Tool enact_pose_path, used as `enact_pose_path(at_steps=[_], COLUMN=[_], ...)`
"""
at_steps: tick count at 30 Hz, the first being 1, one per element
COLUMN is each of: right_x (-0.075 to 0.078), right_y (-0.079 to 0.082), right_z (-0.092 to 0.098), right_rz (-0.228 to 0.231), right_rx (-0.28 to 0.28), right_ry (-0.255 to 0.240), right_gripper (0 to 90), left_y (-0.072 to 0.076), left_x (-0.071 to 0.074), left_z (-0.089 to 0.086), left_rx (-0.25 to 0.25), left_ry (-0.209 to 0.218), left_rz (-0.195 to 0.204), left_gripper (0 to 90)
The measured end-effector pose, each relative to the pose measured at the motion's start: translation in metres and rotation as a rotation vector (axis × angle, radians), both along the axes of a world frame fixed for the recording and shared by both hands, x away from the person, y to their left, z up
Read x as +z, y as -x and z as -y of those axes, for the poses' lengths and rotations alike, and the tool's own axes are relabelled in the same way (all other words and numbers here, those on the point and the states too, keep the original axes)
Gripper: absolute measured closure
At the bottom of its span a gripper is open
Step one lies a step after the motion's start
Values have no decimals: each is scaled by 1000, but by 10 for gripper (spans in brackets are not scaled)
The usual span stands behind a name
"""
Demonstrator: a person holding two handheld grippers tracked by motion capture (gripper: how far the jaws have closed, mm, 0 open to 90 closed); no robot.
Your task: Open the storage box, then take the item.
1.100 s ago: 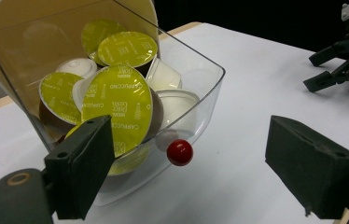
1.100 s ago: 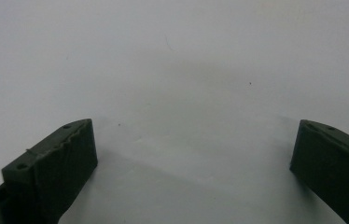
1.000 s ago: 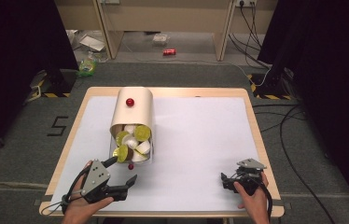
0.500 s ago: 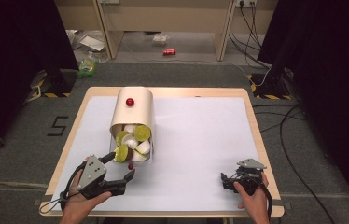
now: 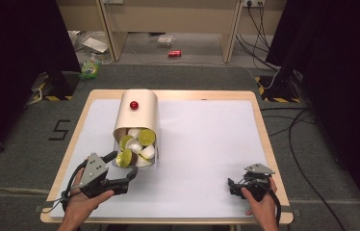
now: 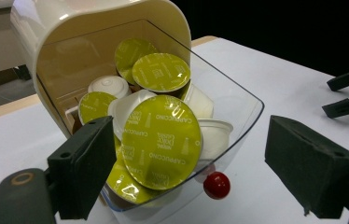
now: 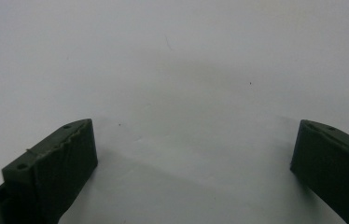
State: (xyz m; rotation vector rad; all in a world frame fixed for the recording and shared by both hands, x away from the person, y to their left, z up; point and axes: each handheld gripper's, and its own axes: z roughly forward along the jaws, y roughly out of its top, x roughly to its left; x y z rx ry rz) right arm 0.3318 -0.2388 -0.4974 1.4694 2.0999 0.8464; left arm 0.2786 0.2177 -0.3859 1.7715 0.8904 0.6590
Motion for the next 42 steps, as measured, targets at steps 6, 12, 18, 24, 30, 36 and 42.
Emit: enact_pose_path(at_steps=[6,12,18,24,30,36,42], right_x=[0,0,0,0,0,0,0], right_y=[0,0,0,0,0,0,0], right_z=[0,0,0,0,0,0,0], right_rz=[-1,-1,-1,-1,-1,-1,-1], right_rx=[1,0,1,1,1,1,1], right_ry=[-1,-1,-2,-2,-1,-1,-2], right_gripper=[5,5,5,5,5,5,4], left_y=[-6,-9,-12,-16,-16,-17,-19], left_x=[2,1,2,3,3,3,3], left_z=[-1,-3,-2,-2,-1,-2,-1], left_rx=[4,7,6,5,3,10,11], left_ry=[8,11,10,15,7,12,6], left_rz=[-2,-7,-11,-12,-14,-13,-14], left_gripper=[162,164,169,175,178,184,199])
